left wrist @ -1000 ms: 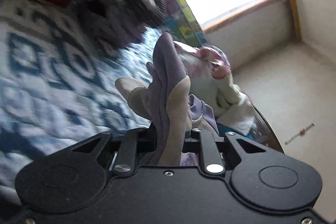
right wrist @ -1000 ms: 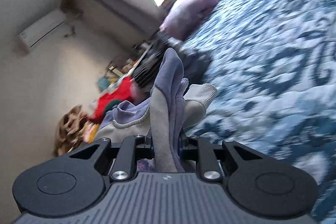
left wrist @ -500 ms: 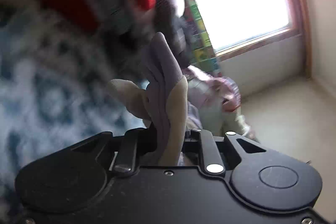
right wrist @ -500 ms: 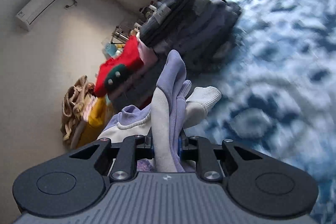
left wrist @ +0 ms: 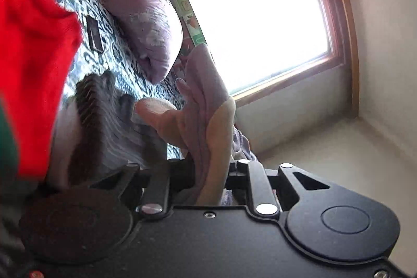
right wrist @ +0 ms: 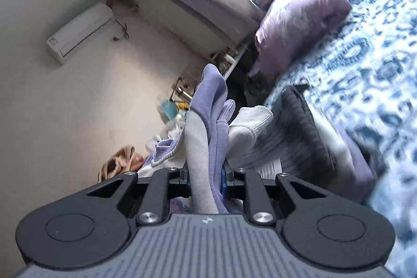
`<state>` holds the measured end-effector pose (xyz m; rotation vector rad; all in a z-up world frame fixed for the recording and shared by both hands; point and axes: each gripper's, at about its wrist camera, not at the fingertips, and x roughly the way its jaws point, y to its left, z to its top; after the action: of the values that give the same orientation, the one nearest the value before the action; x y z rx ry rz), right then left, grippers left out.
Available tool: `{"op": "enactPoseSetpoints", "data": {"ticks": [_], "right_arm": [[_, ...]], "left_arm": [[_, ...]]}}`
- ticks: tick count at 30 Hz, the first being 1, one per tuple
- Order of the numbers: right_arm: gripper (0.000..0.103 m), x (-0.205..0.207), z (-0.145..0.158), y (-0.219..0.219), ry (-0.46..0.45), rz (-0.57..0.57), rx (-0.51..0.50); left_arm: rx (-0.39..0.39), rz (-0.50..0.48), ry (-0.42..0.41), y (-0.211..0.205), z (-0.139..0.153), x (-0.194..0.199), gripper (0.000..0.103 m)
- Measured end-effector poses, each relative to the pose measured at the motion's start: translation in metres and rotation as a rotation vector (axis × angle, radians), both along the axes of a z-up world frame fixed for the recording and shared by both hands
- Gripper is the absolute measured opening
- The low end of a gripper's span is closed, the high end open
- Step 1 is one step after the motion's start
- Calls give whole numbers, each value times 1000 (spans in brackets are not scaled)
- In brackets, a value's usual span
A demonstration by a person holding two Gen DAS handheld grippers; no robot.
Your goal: Fold clothes
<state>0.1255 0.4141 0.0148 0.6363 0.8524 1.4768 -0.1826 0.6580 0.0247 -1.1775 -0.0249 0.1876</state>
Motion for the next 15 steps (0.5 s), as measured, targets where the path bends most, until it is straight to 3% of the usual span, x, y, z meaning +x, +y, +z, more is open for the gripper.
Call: {"op": "enactPoseSetpoints", "data": {"ticks": [3, 6, 7, 8, 9, 10, 11, 14, 15], "right_arm": [[21, 24, 0, 29, 16, -5, -2], [21, 44, -9, 53, 12, -16, -17], [22, 48, -16, 61, -19, -30, -38], [32, 50, -28, 72, -50, -75, -112], [39, 51, -36, 83, -99, -125, -219], [39, 51, -44, 93, -150, -174, -332], [39, 48, -45, 94, -205, -198, -354], [40, 36, -34, 75, -297, -200, -285], [47, 29, -30, 68, -339, -209, -277]], "left_arm": [[-23, 14, 13, 26, -5, 19, 16], [-6, 59, 127, 47, -22, 39, 22], [56, 104, 257, 49, -23, 49, 36], [127, 152, 388, 48, -21, 57, 41], [179, 178, 438, 44, -18, 59, 42], [223, 190, 462, 41, -16, 60, 49], [254, 178, 428, 36, -12, 57, 54], [418, 239, 440, 11, 6, 50, 57], [436, 227, 439, 4, 8, 50, 57]]}}
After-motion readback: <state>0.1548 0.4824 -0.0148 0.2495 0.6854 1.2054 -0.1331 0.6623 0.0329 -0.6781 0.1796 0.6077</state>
